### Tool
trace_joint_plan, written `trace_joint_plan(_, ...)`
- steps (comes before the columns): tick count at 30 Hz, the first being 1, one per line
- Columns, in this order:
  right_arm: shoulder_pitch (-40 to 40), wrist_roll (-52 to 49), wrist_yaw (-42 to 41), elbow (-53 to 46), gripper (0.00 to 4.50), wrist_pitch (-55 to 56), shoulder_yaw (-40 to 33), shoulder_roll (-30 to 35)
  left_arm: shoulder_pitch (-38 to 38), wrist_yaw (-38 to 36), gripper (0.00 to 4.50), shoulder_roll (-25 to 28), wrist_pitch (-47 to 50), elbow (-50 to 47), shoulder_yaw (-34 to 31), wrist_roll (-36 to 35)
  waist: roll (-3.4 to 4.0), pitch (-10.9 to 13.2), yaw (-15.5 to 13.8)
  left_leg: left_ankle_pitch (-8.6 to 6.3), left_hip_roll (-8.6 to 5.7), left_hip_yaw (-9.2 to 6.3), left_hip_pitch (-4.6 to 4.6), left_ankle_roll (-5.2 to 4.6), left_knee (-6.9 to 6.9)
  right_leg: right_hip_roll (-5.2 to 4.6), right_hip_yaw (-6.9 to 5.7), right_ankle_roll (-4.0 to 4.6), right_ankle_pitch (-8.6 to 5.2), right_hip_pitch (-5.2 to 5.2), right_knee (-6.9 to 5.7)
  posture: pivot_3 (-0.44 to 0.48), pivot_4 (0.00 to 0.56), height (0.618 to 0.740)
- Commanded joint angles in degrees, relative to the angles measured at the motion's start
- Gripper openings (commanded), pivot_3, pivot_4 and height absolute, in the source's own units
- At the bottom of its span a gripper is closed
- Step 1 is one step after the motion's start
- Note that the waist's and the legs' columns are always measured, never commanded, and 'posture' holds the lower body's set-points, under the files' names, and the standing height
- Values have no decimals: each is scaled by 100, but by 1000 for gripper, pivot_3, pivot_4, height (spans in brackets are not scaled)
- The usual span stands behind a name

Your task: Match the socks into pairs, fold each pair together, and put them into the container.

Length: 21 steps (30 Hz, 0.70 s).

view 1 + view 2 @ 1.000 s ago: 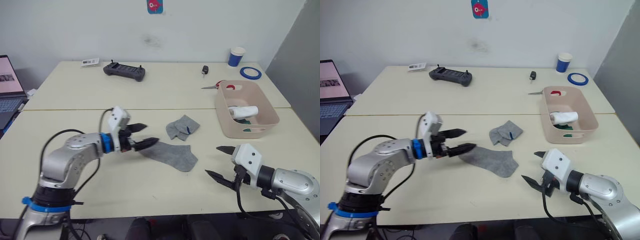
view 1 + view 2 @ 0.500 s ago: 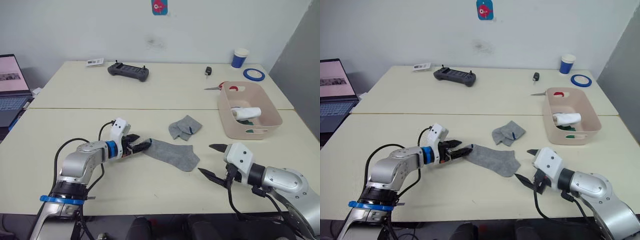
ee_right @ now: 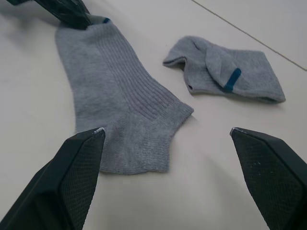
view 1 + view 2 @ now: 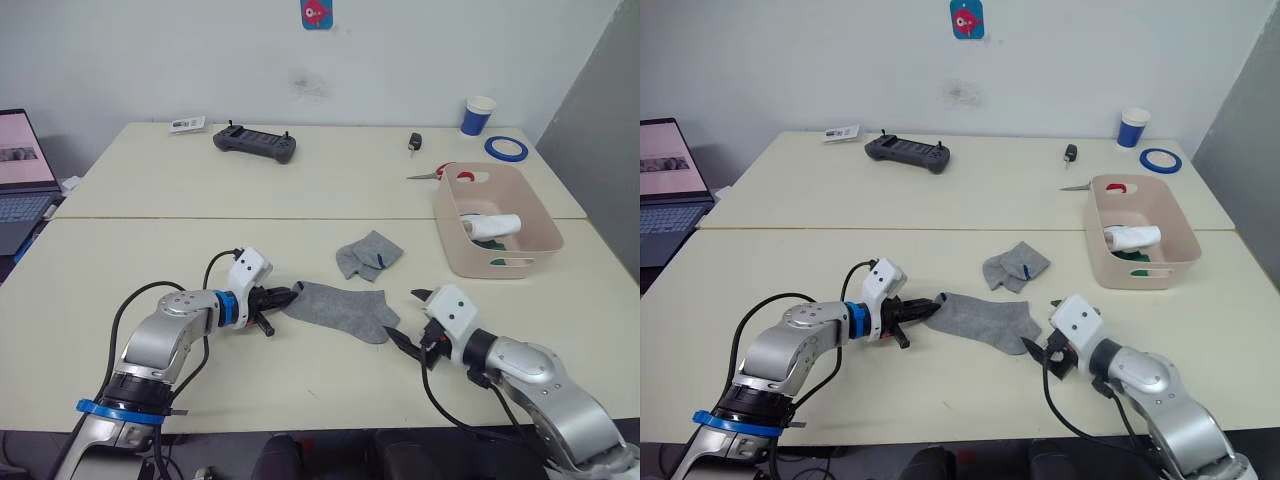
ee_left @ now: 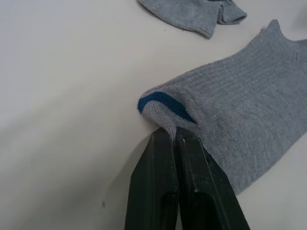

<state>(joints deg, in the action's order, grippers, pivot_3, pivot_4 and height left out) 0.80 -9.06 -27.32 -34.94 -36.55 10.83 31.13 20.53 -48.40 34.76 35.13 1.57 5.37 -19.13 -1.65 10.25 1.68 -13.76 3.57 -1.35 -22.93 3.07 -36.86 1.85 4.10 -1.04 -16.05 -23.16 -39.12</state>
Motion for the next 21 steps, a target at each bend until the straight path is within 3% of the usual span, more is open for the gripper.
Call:
trace_joint_plan(1,127,199,226,207,4500,145,133,-248,-145,-115,31,25,-41,-173,85,39,0,0,0,0,0,0,0,0,0,0,0,0,0,0,0,0,150,740)
trace_joint_plan(5,225,343,364,583,4500,120,243,-527,-245,-112,31,95,-56,-354,-38,6,1,0,4,0,1,0,-1,0,1,0,0,0,0,-2,-1,0,150,740)
trace_joint_plan(8,261,335,312,845,3875,-9,288,-641,-424,-118,0,174,-36,-552,-132,-44,1,0,13,0,2,1,-1,0,2,1,2,0,0,-2,0,0,150,740)
trace_joint_plan(18,223,-23,-309,583,296,-317,433,-487,-1475,298,0,102,91,-1589,-671,-306,3,-3,19,0,7,1,1,-1,3,2,2,2,-1,-3,-1,0,150,740)
trace_joint_plan(19,236,-64,-351,557,38,-336,431,-485,-1629,351,0,79,82,-1716,-762,-357,2,-3,18,0,7,0,1,-1,3,2,2,2,-1,-3,-2,0,150,740)
trace_joint_plan(21,246,-134,-449,470,38,-366,433,-455,-1894,431,0,47,108,-1963,-945,-485,2,-3,20,0,7,0,2,-1,3,2,1,2,-1,-3,-2,0,150,740)
